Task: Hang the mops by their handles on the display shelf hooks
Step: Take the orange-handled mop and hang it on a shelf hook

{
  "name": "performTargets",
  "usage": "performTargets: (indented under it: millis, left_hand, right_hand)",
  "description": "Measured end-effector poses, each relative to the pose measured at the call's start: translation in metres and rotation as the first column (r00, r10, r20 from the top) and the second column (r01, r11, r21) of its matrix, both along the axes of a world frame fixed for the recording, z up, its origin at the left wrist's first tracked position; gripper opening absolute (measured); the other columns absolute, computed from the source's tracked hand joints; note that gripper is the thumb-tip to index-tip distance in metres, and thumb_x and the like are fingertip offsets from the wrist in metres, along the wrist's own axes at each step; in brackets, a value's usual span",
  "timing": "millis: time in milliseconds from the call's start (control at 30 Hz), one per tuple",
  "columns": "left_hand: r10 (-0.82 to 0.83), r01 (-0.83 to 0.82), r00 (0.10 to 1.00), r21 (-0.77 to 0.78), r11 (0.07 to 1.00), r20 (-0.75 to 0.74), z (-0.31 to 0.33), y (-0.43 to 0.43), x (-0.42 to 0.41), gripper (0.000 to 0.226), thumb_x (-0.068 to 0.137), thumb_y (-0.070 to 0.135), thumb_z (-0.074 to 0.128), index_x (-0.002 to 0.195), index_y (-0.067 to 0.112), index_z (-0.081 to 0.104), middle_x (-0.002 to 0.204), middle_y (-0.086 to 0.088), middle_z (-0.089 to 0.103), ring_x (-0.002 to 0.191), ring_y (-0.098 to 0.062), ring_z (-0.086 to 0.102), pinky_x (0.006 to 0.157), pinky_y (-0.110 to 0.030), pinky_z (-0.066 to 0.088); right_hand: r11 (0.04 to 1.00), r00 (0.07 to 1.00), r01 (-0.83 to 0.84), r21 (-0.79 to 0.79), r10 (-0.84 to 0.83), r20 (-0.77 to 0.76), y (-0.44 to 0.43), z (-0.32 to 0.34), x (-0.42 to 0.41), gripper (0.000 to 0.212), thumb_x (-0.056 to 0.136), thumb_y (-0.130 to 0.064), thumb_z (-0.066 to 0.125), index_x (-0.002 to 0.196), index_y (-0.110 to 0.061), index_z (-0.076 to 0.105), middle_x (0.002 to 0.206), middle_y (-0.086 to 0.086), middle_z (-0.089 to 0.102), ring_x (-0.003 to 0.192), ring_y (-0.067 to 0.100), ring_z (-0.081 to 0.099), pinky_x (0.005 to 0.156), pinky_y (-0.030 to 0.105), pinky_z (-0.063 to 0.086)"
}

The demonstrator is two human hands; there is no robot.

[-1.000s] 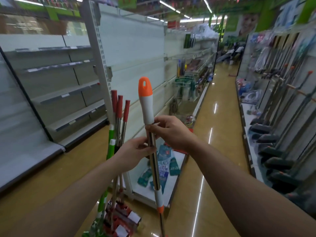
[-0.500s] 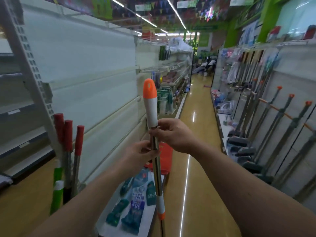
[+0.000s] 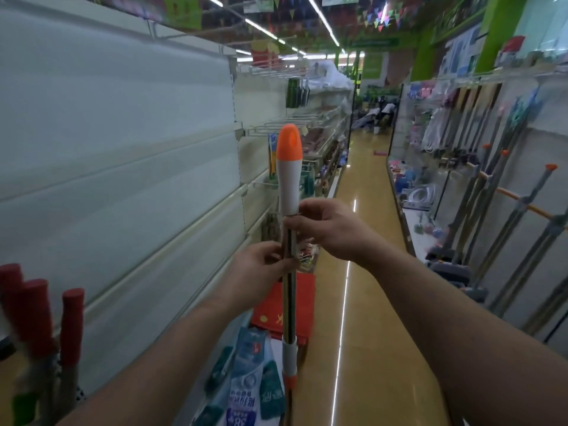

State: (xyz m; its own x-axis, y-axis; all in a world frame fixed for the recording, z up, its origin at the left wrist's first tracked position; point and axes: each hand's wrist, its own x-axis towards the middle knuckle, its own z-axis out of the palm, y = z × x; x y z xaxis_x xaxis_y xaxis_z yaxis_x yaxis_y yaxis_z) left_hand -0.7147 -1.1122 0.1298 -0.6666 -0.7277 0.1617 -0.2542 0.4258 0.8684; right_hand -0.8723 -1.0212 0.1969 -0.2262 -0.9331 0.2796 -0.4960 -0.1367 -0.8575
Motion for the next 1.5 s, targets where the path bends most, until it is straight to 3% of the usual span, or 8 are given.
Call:
performTargets:
  millis: [300,467,600,700,867,1167,1300,1500]
  left_hand:
    - [0.204,-0.199,0.978,-0.100,0.975,0.044,0.013,-0.054,-0.098,0.008,0.089,0.036,0.077,0.082,0.034,0.074,0.079,0.004,0.077,0.078,-0.017,0.074,0.079,-0.037,0.060]
    - [0.337,-0.326,0.938,-0.120,0.938,0.085,0.025,-0.073,-0.150,0.012,0.090,0.032,0.077,0.092,0.021,0.078,0.083,-0.002,0.080,0.077,-0.017,0.077,0.078,-0.035,0.061]
    - [0.443,-0.436,0.893,-0.091,0.895,0.084,0.034,-0.088,-0.186,0.011,0.089,0.033,0.077,0.090,0.021,0.076,0.086,-0.006,0.081,0.080,-0.021,0.078,0.088,-0.045,0.060]
    - [0.490,-0.487,0.870,-0.066,0.871,0.047,0.042,-0.104,-0.210,0.010,0.088,0.032,0.078,0.087,0.022,0.075,0.081,-0.004,0.080,0.076,-0.022,0.078,0.086,-0.047,0.061]
    - [0.530,-0.528,0.847,-0.067,0.847,0.034,0.050,-0.136,-0.244,0.009,0.089,0.032,0.077,0.088,0.023,0.074,0.078,0.000,0.080,0.073,-0.017,0.077,0.066,-0.030,0.050]
    - [0.506,-0.505,0.862,-0.113,0.856,-0.023,0.050,-0.227,-0.300,0.013,0.088,0.036,0.078,0.083,0.024,0.074,0.077,-0.003,0.080,0.070,-0.017,0.077,0.071,-0.034,0.057]
    - [0.488,-0.488,0.873,-0.097,0.868,-0.026,0.057,-0.270,-0.325,0.017,0.088,0.037,0.078,0.085,0.020,0.074,0.077,-0.005,0.080,0.070,-0.019,0.078,0.076,-0.036,0.058]
    - [0.503,-0.500,0.864,-0.122,0.857,-0.009,0.068,-0.321,-0.354,0.022,0.086,0.041,0.079,0.085,0.019,0.075,0.075,-0.005,0.080,0.068,-0.016,0.077,0.082,-0.045,0.061]
  right_hand:
    - [0.989,0.991,-0.126,-0.075,0.129,0.029,-0.081,-0.002,-0.105,0.022,0.101,-0.013,0.065,0.111,0.005,0.071,0.101,0.024,0.075,0.077,0.020,0.073,0.061,0.015,0.053]
    - [0.964,0.966,-0.254,-0.080,0.256,0.020,-0.129,0.001,-0.165,0.012,0.098,-0.022,0.069,0.097,-0.012,0.075,0.085,0.003,0.076,0.077,0.016,0.075,0.079,0.041,0.062]
    - [0.944,0.947,-0.321,-0.070,0.322,0.001,-0.161,0.013,-0.200,0.015,0.099,-0.023,0.068,0.087,-0.015,0.073,0.078,0.002,0.075,0.068,0.008,0.072,0.058,0.018,0.050]
    - [0.941,0.942,-0.335,-0.055,0.335,-0.020,-0.182,0.024,-0.221,0.017,0.098,-0.027,0.067,0.096,-0.013,0.075,0.088,0.008,0.079,0.074,0.014,0.073,0.058,0.017,0.048]
    - [0.931,0.933,-0.360,-0.053,0.358,-0.042,-0.224,0.033,-0.254,0.021,0.098,-0.034,0.066,0.105,-0.017,0.075,0.093,0.002,0.080,0.079,0.011,0.075,0.069,0.026,0.055]
    - [0.920,0.920,-0.386,-0.067,0.379,-0.097,-0.314,0.042,-0.315,0.023,0.098,-0.035,0.066,0.102,-0.015,0.076,0.094,0.004,0.081,0.081,0.013,0.078,0.076,0.038,0.058]
    - [0.915,0.915,-0.400,-0.060,0.395,-0.080,-0.356,0.052,-0.342,0.019,0.099,-0.030,0.067,0.100,-0.013,0.077,0.094,0.006,0.081,0.077,0.011,0.077,0.067,0.025,0.052]
    - [0.900,0.905,-0.425,-0.098,0.422,-0.043,-0.407,0.059,-0.372,0.021,0.099,-0.031,0.067,0.103,-0.014,0.077,0.095,0.006,0.081,0.081,0.019,0.078,0.074,0.038,0.054]
